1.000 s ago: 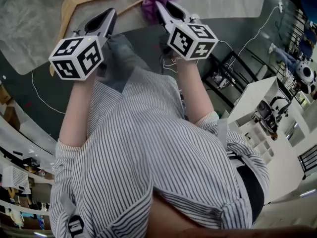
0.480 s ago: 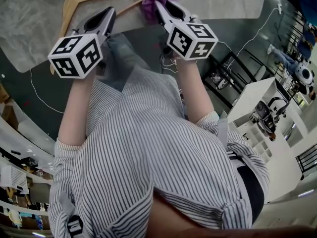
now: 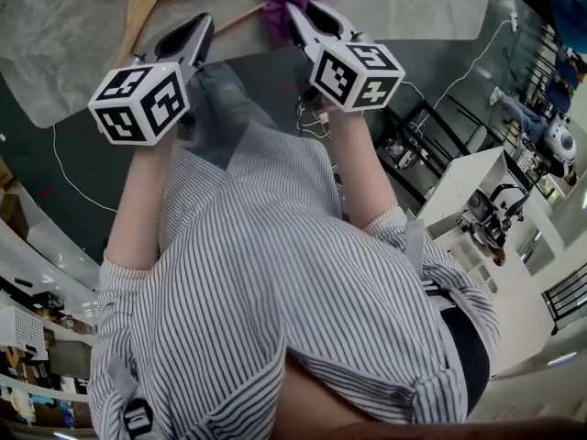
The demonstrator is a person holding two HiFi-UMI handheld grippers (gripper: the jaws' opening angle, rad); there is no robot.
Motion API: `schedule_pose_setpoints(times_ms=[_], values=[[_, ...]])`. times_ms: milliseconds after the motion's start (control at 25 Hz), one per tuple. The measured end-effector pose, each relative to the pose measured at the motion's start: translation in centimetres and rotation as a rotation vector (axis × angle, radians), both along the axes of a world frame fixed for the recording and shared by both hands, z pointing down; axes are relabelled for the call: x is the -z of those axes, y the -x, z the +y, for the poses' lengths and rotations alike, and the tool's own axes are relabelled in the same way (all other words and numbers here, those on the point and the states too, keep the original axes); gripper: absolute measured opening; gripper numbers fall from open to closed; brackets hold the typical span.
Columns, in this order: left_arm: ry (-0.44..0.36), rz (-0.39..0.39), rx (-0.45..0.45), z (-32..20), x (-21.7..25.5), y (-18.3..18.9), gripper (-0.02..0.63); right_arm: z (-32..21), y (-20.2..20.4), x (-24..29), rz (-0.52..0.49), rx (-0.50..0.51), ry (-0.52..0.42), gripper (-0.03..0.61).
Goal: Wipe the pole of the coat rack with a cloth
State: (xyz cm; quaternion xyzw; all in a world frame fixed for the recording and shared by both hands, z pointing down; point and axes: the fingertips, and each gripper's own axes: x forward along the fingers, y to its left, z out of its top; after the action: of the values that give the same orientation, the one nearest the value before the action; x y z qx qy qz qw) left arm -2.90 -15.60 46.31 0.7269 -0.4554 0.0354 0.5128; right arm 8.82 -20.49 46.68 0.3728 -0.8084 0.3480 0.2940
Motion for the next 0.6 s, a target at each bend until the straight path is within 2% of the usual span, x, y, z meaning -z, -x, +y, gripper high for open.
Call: schedule_pose_setpoints(times_ms=[600], values=[[-0.003, 0.012, 0.044, 0.8, -0.2, 2.3, 0.011, 0.8, 2.6, -0.2, 0.009, 0.051, 0.007, 0.071]])
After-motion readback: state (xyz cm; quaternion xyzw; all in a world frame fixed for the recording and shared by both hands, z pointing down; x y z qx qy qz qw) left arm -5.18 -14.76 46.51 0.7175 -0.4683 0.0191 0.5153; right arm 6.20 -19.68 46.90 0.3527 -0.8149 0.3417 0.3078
